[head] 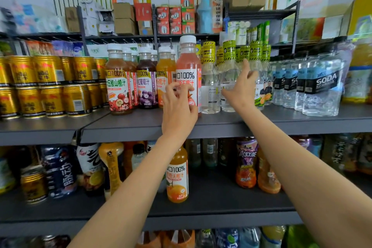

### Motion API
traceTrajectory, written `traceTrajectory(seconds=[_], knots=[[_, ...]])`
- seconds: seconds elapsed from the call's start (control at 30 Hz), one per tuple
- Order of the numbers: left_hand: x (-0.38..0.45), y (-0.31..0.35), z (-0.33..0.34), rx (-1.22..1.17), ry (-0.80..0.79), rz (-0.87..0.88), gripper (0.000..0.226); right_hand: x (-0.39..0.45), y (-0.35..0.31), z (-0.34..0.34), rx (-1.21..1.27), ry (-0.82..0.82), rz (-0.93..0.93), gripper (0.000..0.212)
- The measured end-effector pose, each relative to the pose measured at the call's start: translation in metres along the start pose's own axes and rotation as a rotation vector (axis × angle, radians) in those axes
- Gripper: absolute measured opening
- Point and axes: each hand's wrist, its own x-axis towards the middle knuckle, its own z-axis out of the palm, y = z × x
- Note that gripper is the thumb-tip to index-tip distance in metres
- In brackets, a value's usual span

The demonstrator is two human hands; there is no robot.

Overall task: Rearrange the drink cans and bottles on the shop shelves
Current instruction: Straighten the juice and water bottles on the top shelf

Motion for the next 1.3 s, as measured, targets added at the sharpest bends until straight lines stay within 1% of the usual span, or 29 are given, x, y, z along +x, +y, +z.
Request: traceTrajectory(seconds=[0.07,0.17,0.23,0.3,0.37,0.43,0.53,0.63,0.7,0.8,0.9,0.97,1.03,1.1,1.23,1.3], knots=[[0.001,0.000,0.000,0.009,0.001,0.002,0.035,-0.001,-0.002,0.001,-0.013,0.011,-0.019,0.108],[0.001,-0.001,0.001,0.006,-0.005,0.006,0.034,0.002,0.000,0.000,-0.040,0.014,0.033,0.110],[0.000,0.000,0.001,0.017,-0.003,0.003,0.034,0.003,0.001,-0.004,-0.058,-0.035,0.068,0.106],[-0.001,0.003,0.000,0.035,0.033,0.013,0.033,0.003,0.000,-0.008,-0.057,-0.057,0.069,0.101],[-0.003,0.007,-0.002,0.054,0.088,0.084,0.031,-0.002,-0.004,-0.014,-0.027,-0.022,0.073,0.096],[-0.005,0.012,0.001,0.061,0.095,0.181,0.032,-0.010,-0.004,-0.026,-0.078,0.041,0.042,0.091],[-0.002,0.026,0.011,0.052,0.011,0.234,0.035,-0.021,0.010,-0.051,-0.161,0.165,-0.006,0.085],[0.003,0.040,0.027,0.118,-0.126,0.255,0.040,-0.018,0.034,-0.078,-0.230,0.231,0.031,0.084],[0.006,0.043,0.036,0.184,-0.193,0.249,0.042,-0.010,0.046,-0.087,-0.267,0.192,0.089,0.087],[0.008,0.040,0.038,0.185,-0.217,0.212,0.044,0.002,0.053,-0.080,-0.433,0.115,0.089,0.087],[0.007,0.038,0.037,0.164,-0.186,0.223,0.043,0.008,0.058,-0.068,-0.536,0.077,0.074,0.076],[0.006,0.037,0.037,0.148,-0.178,0.232,0.041,0.011,0.063,-0.064,-0.567,0.043,0.043,0.061],[0.006,0.037,0.038,0.137,-0.171,0.235,0.039,0.014,0.066,-0.062,-0.581,0.003,0.020,0.047],[0.007,0.037,0.039,0.140,-0.176,0.236,0.038,0.015,0.069,-0.062,-0.585,-0.012,0.011,0.038],[0.006,0.038,0.039,0.133,-0.185,0.248,0.038,0.014,0.072,-0.064,-0.510,-0.065,0.024,0.034],[0.003,0.038,0.036,0.112,-0.166,0.244,0.037,0.007,0.067,-0.064,-0.442,-0.058,0.037,0.035]])
